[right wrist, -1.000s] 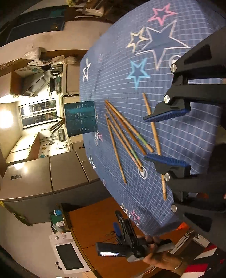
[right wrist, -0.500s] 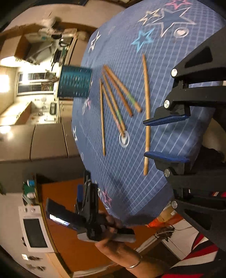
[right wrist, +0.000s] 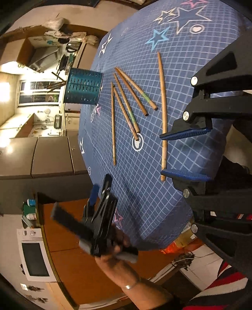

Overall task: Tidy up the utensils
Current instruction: 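Close the left tool on a bamboo chopstick on the table, then hold the chopstick in the left tool while the right tool closes on another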

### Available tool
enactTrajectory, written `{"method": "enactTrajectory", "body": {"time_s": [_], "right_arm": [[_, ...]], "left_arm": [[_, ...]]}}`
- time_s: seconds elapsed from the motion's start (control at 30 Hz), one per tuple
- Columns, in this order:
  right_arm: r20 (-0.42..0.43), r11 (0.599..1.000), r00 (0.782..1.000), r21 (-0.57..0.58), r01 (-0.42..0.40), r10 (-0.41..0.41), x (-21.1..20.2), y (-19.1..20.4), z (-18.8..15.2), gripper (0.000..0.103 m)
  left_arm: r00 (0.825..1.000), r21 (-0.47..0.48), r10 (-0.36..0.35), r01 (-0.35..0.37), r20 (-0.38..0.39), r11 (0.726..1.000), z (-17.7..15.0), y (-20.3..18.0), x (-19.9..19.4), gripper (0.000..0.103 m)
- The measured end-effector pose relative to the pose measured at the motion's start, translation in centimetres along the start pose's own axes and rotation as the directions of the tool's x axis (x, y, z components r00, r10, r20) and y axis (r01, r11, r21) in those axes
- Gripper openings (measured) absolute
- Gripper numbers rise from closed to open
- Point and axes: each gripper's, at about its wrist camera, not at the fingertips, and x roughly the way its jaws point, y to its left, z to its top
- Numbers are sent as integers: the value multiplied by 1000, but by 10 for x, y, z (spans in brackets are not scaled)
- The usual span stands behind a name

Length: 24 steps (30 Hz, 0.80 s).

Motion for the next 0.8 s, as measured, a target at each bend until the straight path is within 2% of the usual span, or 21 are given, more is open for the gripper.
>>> {"method": "enactTrajectory", "body": {"time_s": [0.1,0.13,0.17,0.23,0.37,0.43,0.53,0.57,0.6,0.67,0.8], "right_arm": [[-1,1000,1000,16,12,-12,-6,2,-5,33],[-3,1000,1000,20,18,-18,-7,3,-7,33],[-4,999,1000,23,26,-26,-8,3,-8,33],[-5,998,999,36,46,-46,-11,5,-11,33],[-3,995,997,61,74,-74,-15,4,-13,33],[-4,994,996,65,88,-88,-16,3,-14,32],[-3,993,995,49,103,-103,-18,4,-14,32],[-2,993,994,46,106,-106,-18,5,-14,32],[1,993,994,41,108,-108,-17,6,-14,32],[10,994,994,12,113,-113,-16,13,-13,32],[16,993,996,-69,91,-90,-8,28,-10,33]], "left_arm": [[998,94,-45,49,-41,994,4,4,25,60],[995,125,-79,86,-60,988,6,7,34,60],[993,134,-95,103,-69,986,8,7,41,56],[981,140,-181,190,-75,972,14,14,50,51],[950,157,-299,310,-88,938,19,17,59,38],[943,195,-322,333,-86,922,19,14,60,33],[926,195,-368,377,-83,905,19,12,63,26],[922,195,-378,388,-85,901,20,12,63,13],[915,192,-394,404,-88,895,21,11,64,5],[906,197,-413,423,-93,884,20,7,61,5],[909,199,-408,418,-89,886,17,-1,54,5]]}}
